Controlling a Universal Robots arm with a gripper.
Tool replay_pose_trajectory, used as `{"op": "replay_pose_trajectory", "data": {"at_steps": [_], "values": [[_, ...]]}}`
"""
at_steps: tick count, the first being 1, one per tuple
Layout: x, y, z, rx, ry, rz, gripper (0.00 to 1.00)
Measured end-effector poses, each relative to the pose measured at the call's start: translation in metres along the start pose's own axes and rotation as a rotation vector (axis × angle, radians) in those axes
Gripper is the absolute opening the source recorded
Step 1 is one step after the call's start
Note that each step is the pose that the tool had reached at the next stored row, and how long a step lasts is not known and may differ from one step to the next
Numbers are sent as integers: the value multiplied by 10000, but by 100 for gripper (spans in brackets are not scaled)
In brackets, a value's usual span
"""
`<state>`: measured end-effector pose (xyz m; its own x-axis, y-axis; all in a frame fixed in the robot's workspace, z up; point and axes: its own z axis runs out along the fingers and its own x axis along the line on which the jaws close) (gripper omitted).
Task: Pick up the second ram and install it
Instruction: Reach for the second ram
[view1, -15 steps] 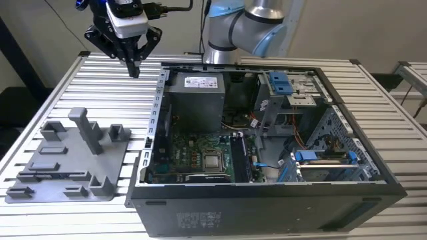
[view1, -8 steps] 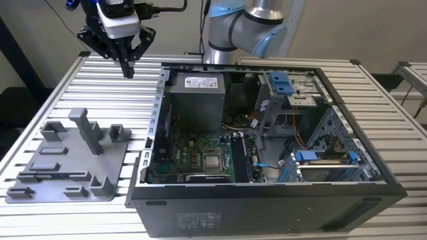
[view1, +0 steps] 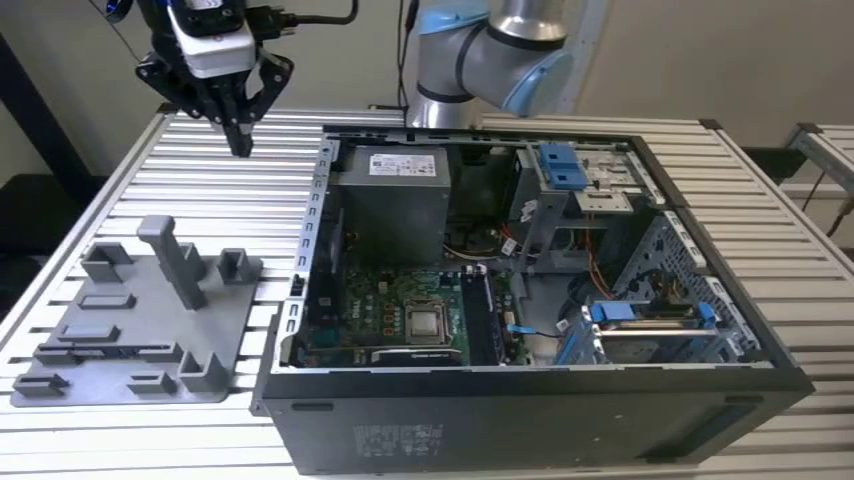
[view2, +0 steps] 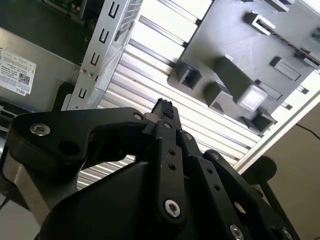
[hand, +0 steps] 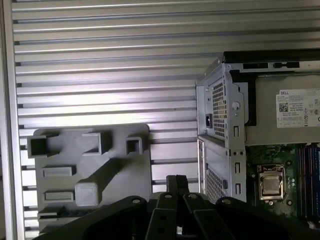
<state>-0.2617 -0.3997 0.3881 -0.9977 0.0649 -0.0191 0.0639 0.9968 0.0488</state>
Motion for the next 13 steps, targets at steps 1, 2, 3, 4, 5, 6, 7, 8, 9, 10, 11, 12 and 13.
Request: {"op": "replay_pose_trajectory", "data": {"at_steps": [1,2,3,4,5,6,7,8,9,10,11,12,13], "values": [[19,-2,1,1,0,0,11],[44,-5,2,0,0,0,11],[66,-7,3,0,-1,-1,11],[89,-9,4,0,-1,-1,11],[112,-11,5,0,0,-2,11],[136,-14,6,0,0,-2,11],[159,-15,7,0,-1,-3,11],[183,-17,7,0,-1,-4,11],[203,-18,7,0,0,-5,11],[222,-20,7,0,1,-8,11],[241,-21,7,0,1,-10,11],[260,-22,7,0,1,-13,11],[280,-24,7,0,2,-15,11]]}}
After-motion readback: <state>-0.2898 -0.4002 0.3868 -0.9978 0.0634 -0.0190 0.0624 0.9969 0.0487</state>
